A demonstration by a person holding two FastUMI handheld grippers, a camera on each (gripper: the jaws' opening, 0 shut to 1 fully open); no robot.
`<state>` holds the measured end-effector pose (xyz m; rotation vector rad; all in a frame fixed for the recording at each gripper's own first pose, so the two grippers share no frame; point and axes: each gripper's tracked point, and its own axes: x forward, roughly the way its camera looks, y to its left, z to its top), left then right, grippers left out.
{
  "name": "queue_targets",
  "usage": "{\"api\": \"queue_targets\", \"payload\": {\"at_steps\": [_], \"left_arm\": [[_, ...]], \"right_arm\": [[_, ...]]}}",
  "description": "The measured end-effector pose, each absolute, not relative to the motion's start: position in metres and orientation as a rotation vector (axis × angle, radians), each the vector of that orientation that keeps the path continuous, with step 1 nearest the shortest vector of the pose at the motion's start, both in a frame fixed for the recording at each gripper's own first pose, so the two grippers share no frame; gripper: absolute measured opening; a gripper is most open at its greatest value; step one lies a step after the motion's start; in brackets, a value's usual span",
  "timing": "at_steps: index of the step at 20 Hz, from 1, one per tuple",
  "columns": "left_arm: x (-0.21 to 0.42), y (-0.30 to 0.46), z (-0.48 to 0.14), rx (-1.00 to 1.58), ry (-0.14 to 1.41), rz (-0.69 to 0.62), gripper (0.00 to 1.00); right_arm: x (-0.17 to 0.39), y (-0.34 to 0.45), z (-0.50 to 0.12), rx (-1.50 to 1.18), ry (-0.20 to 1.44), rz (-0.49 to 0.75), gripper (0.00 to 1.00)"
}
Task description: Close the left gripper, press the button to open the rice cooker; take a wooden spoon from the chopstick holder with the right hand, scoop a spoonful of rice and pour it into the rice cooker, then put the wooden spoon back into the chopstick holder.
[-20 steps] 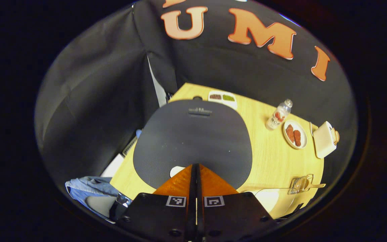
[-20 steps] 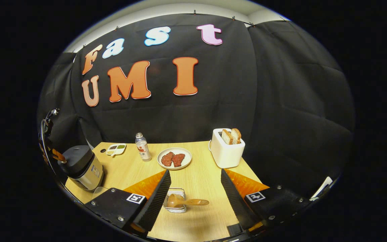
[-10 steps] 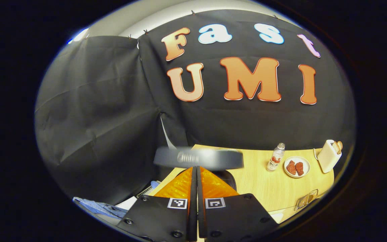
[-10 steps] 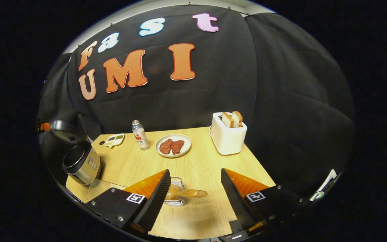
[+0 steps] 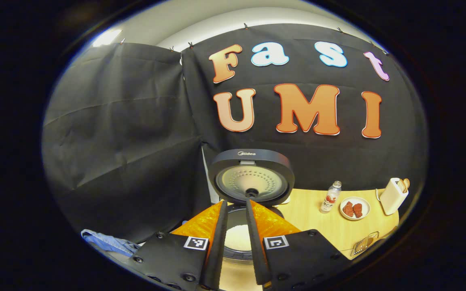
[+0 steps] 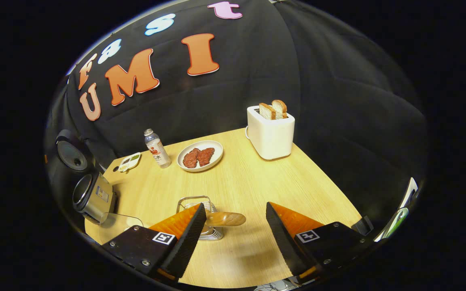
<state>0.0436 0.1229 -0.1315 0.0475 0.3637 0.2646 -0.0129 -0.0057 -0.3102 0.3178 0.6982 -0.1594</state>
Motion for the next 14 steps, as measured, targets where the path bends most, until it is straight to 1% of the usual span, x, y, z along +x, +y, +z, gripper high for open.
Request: {"api": "queue_targets", "payload": {"at_steps": [1,8,12,13,14], "left_arm": [[0.04,0.126,-0.133,0.052,0.366,0.275,0.36],[0.032,0.134,-0.127,0.079,0.354,0.323,0.36],[0.028,0.138,-0.125,0.101,0.35,0.335,0.36],[0.028,0.138,-0.125,0.103,0.351,0.339,0.36],[0.028,0.139,-0.126,0.103,0.35,0.342,0.36]], "right_arm": [[-0.01,-0.001,-0.315,0.346,0.705,-0.162,0.94],[-0.006,0.013,-0.342,0.515,0.726,-0.178,0.88],[0.005,0.023,-0.35,0.581,0.721,-0.161,0.71],[0.009,0.025,-0.352,0.565,0.72,-0.152,0.63],[0.014,0.026,-0.353,0.544,0.718,-0.145,0.59]]}}
